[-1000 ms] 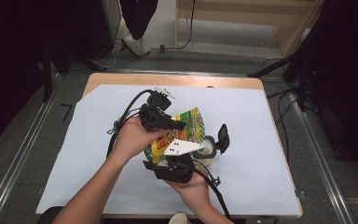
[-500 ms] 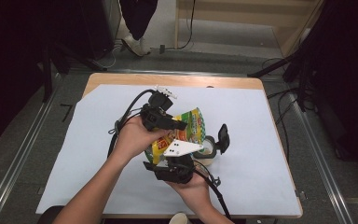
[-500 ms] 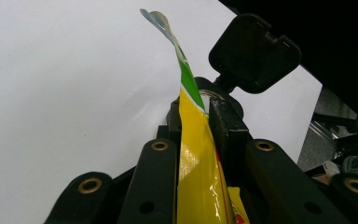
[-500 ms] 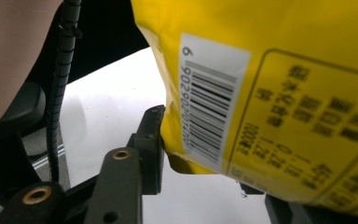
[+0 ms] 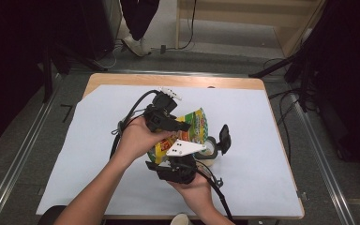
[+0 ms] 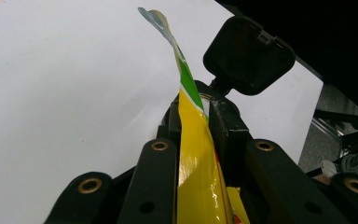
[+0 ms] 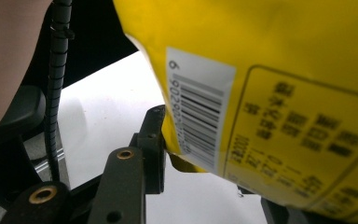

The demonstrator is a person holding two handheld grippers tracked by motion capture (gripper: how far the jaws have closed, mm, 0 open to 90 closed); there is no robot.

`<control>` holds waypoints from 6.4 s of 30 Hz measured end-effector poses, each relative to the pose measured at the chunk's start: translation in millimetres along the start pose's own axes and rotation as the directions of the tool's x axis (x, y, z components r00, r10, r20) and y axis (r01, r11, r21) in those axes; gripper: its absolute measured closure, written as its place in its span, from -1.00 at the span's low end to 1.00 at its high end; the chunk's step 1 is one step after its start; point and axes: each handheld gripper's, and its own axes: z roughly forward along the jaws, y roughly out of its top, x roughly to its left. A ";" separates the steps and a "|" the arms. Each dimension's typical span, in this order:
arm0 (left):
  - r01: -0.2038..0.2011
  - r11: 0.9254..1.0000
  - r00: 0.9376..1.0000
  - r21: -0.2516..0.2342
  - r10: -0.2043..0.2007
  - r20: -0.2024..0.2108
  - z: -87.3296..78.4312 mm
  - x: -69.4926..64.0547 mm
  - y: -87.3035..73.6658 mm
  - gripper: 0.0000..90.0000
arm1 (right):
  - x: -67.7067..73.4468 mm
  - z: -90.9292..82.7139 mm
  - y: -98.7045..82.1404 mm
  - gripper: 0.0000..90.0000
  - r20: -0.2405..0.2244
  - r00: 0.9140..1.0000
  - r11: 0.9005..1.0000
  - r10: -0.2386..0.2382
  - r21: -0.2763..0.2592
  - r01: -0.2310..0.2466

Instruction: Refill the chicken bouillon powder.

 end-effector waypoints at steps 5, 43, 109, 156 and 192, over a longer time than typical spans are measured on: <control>0.002 1.000 1.000 0.002 -0.002 0.006 0.6 1.1 1.0 0.78 | -0.4 -1.1 0.5 0.40 0.003 1.000 1.000 -0.005 -0.001 0.005; 0.030 0.999 0.999 0.023 -0.030 0.019 6.8 4.8 11.0 0.77 | -4.6 -1.4 3.8 0.40 0.013 1.000 1.000 0.024 -0.002 -0.024; 0.032 0.999 0.999 0.031 -0.033 0.014 6.3 8.7 8.1 0.76 | -2.6 0.6 3.3 0.41 0.031 0.999 1.000 -0.012 0.012 0.012; 0.004 1.000 1.000 0.010 -0.004 -0.020 2.1 -3.8 11.1 0.76 | 0.0 0.7 4.3 0.42 0.021 1.000 1.000 0.015 -0.020 -0.014; 0.026 0.999 1.000 0.022 -0.026 0.005 6.2 4.2 14.4 0.75 | -2.3 -2.5 7.4 0.42 0.021 1.000 1.000 0.012 0.000 -0.012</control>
